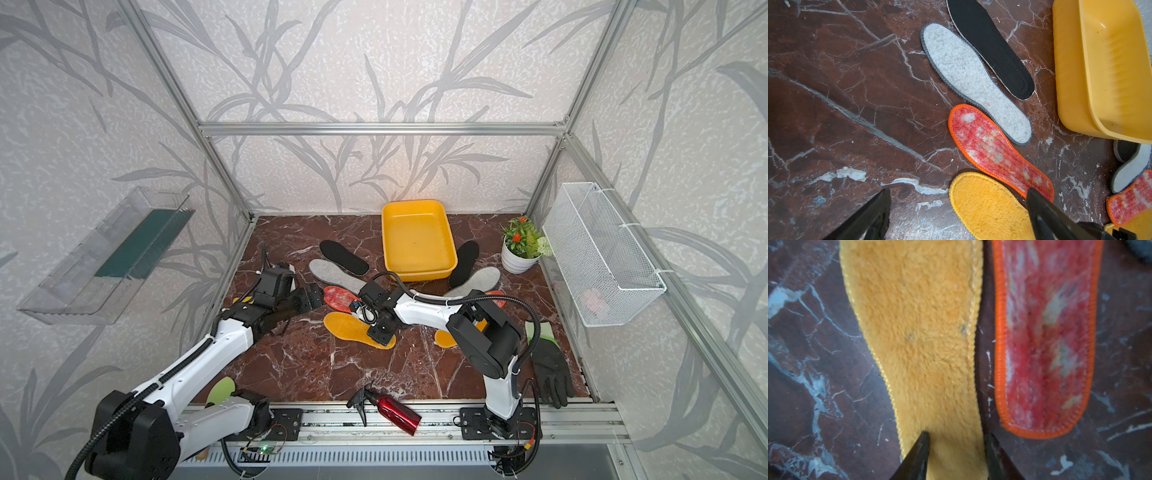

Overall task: Put the insoles into the storage box
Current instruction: Pick up the insole from the center of the board.

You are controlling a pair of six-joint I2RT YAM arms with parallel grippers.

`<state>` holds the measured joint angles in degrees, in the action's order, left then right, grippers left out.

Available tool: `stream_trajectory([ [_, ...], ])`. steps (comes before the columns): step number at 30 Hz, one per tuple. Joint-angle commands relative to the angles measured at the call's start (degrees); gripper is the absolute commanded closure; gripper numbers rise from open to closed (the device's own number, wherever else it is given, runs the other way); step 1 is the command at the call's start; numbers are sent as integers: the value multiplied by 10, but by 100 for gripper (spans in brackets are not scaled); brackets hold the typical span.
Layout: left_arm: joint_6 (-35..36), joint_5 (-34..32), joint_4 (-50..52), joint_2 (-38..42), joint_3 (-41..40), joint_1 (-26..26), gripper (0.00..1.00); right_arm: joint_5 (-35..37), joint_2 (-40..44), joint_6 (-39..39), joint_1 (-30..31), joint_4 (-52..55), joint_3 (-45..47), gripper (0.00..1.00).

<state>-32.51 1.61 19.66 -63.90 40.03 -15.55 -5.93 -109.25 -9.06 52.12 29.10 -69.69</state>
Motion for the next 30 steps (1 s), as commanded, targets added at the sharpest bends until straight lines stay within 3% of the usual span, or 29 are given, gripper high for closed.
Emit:
stream_trajectory([
  [1,7,-8,10,-3,7,3,1,18,-22,6,22,41,-6,59],
  [11,9,-14,15,3,5,4,1,41,-36,36,34,49,2,82],
  [26,9,-25,23,9,4,5,1,32,-27,62,34,15,10,100],
  [30,7,-27,24,9,4,6,1,25,-2,69,34,-12,28,100],
])
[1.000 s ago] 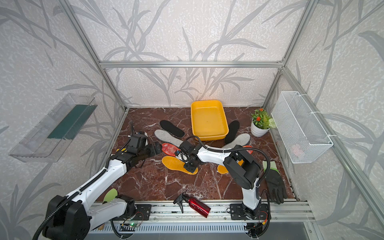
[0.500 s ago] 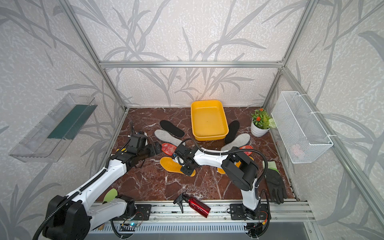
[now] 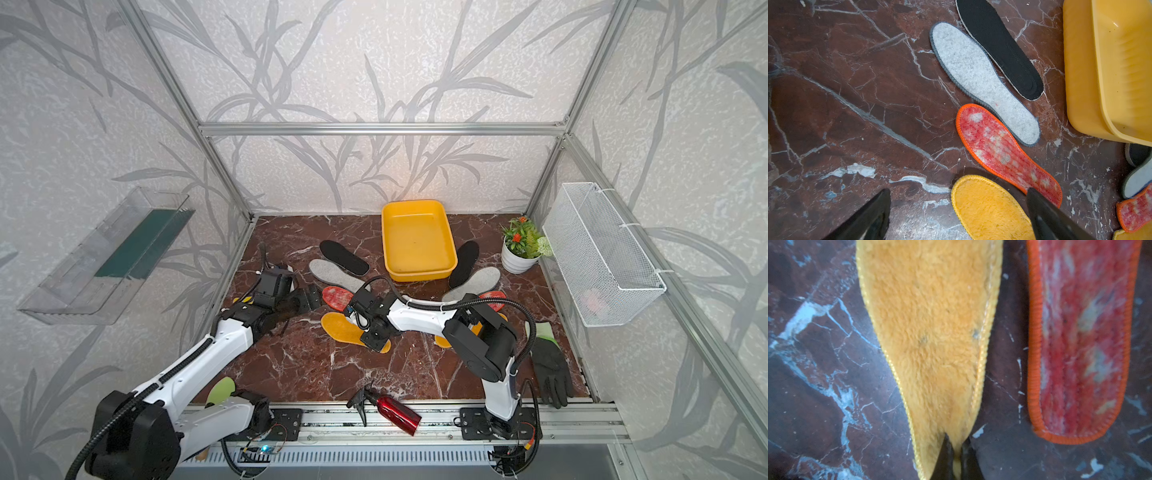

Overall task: Put the insoles into the storage box
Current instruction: Pick up the insole from the center of the board, then place the insole in the storage box.

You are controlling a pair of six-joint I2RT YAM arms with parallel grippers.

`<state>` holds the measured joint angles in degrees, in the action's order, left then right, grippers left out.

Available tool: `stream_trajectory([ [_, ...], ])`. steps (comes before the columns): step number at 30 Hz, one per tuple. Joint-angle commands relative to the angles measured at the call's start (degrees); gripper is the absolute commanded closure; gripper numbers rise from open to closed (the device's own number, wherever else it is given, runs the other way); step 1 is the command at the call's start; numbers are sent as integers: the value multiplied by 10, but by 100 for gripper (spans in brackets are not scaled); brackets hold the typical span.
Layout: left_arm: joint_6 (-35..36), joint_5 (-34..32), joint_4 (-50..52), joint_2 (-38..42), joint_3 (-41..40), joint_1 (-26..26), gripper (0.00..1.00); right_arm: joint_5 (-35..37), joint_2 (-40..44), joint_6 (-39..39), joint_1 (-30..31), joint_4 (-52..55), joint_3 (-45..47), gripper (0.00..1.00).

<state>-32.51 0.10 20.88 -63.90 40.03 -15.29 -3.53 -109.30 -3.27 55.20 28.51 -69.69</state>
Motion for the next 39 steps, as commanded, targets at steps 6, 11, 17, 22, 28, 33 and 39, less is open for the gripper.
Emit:
stream_trajectory([
  [6,-6,-25,18,16,3,7,1,-16,56,16,0,-55,65,100],
  [11,-25,-13,10,36,-7,27,1,-20,87,15,-6,-61,82,100],
  [17,-54,33,-6,45,-15,62,1,-48,134,21,-22,-83,106,100],
  [22,-58,44,-7,44,-12,67,1,-66,173,25,-42,-83,114,100],
  [28,-66,57,-13,40,-8,68,1,-95,239,27,-76,-68,99,100],
  [33,-75,74,-23,35,-7,69,1,-122,270,51,-133,-35,48,100],
  [39,-75,77,-23,26,1,69,1,-71,263,94,-185,13,-61,100],
])
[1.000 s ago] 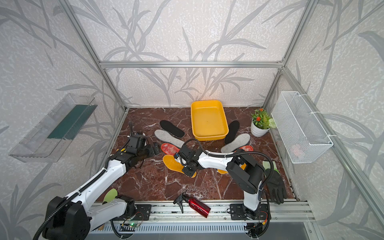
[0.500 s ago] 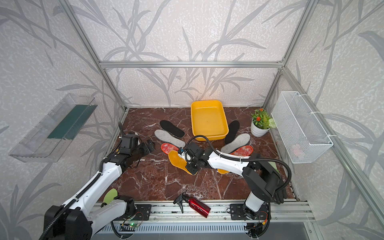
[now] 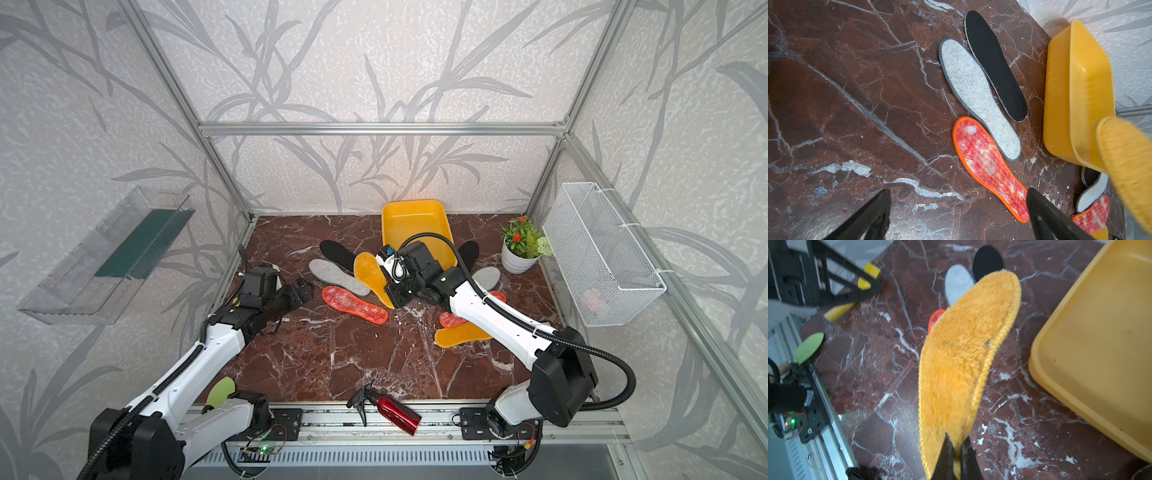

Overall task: Put the insoles into the storage box
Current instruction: Place the insole in the storage box.

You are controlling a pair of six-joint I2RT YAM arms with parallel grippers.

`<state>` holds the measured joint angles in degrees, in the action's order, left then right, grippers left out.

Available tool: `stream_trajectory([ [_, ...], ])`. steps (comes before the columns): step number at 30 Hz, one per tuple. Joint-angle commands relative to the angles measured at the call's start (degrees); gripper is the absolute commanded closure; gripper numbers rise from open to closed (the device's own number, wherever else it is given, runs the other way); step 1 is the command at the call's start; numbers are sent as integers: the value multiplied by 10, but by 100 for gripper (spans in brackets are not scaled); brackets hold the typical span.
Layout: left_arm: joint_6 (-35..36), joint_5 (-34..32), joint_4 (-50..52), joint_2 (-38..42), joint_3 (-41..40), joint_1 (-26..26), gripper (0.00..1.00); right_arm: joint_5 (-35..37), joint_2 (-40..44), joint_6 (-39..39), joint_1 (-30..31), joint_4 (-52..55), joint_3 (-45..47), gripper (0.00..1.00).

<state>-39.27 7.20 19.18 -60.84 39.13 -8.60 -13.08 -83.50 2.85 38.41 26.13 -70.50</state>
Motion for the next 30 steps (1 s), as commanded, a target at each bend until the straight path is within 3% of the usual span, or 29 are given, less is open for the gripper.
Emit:
stream_trajectory([
  [1,-8,8,-6,-7,11,2,1,33,-2,41,-26,47,-72,100],
  [11,-16,17,-5,-32,36,4,1,141,-139,164,-94,94,-238,100],
  [20,-33,63,-33,-64,48,7,1,134,-316,195,-118,170,-389,100],
  [30,-29,101,-67,-85,59,7,1,123,-430,216,-133,211,-492,100],
])
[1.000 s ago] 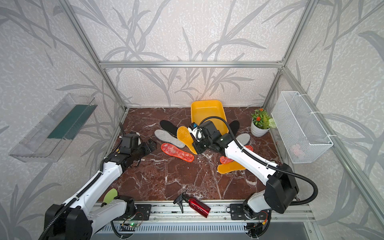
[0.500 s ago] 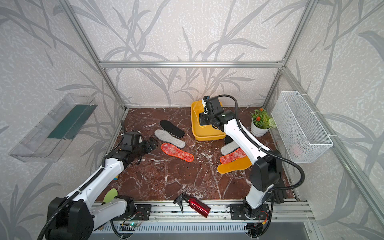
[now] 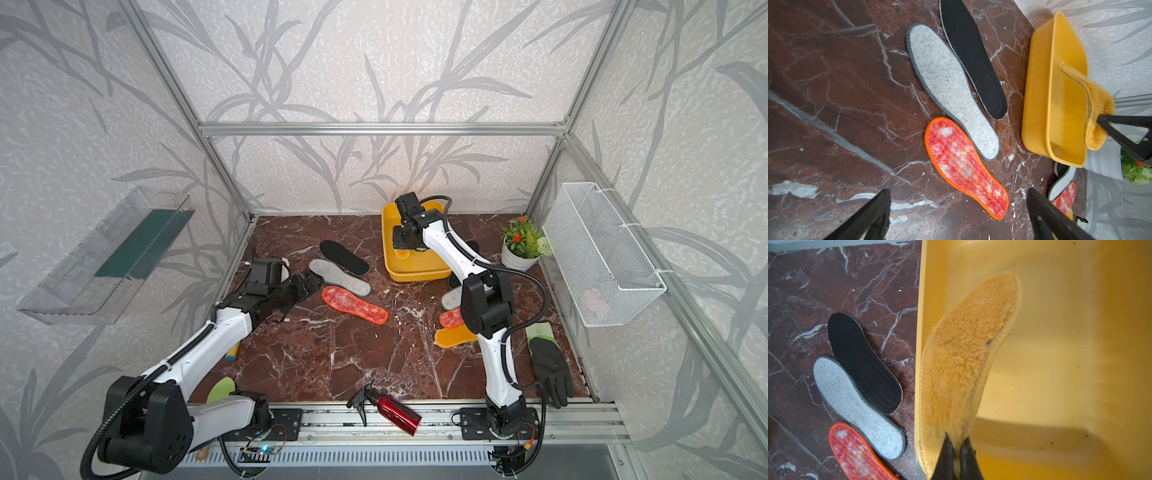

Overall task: Put the insoles into the storage box
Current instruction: Place the insole in the storage box.

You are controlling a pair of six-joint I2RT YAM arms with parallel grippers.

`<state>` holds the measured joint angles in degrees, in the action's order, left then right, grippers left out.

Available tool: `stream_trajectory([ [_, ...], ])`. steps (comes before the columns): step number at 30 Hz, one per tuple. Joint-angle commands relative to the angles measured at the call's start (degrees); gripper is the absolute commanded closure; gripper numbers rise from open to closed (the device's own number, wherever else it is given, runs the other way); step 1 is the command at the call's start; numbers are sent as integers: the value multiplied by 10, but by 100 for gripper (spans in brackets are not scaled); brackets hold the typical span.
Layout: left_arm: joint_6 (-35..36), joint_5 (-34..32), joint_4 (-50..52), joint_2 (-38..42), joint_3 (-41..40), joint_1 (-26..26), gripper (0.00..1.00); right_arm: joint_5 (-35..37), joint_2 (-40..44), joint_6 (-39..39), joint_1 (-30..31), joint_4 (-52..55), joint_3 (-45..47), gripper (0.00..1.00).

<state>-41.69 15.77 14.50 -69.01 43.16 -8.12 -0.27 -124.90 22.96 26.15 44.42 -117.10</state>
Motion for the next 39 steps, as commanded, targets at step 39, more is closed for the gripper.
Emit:
stream_trajectory([
  [39,15,44,-40,-46,34,1,1,-51,-220,43,-18,155,-209,100],
])
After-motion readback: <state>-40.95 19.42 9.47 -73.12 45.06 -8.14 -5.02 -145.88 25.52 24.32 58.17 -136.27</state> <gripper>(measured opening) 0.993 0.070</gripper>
